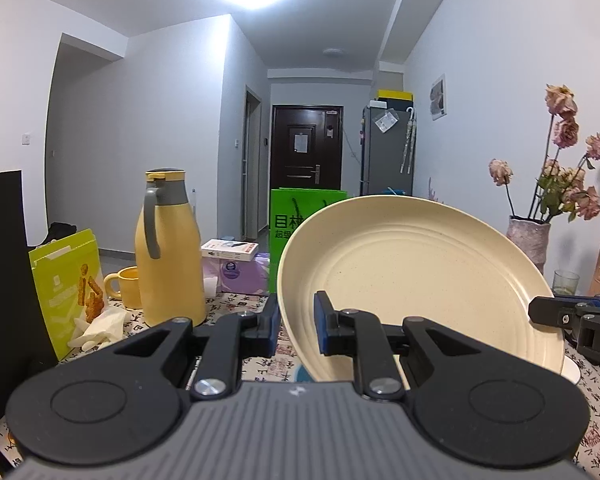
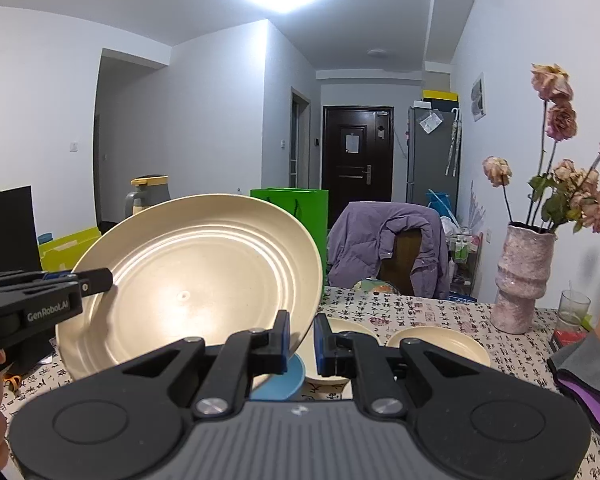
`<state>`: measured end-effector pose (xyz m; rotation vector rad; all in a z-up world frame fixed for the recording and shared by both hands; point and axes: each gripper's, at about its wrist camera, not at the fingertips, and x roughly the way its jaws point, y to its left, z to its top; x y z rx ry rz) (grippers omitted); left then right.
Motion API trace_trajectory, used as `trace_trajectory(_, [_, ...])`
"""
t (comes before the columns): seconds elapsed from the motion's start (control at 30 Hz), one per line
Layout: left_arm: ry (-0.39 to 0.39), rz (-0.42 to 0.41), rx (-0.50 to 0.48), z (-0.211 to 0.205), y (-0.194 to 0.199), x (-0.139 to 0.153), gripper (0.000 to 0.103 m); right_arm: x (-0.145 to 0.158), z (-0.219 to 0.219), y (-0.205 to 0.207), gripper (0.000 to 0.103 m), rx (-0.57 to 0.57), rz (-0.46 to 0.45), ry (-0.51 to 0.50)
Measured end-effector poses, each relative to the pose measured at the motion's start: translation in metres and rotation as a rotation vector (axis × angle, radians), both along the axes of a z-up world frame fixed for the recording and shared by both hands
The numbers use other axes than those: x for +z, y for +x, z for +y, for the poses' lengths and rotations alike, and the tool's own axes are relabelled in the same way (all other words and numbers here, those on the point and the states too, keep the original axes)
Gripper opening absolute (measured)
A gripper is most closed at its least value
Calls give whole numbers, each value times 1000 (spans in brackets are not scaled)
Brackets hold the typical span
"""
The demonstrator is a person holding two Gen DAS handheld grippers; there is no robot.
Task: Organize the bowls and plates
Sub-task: 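Carry the held cream plate with the left gripper toward the other dishes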
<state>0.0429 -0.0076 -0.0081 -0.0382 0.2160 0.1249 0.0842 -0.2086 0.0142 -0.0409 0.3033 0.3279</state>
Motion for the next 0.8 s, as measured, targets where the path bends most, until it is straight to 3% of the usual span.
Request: trace_trajectory(0.8, [11,12,-54,-45,-25,-14,18,-18,-50,-34,12,-43,4,39])
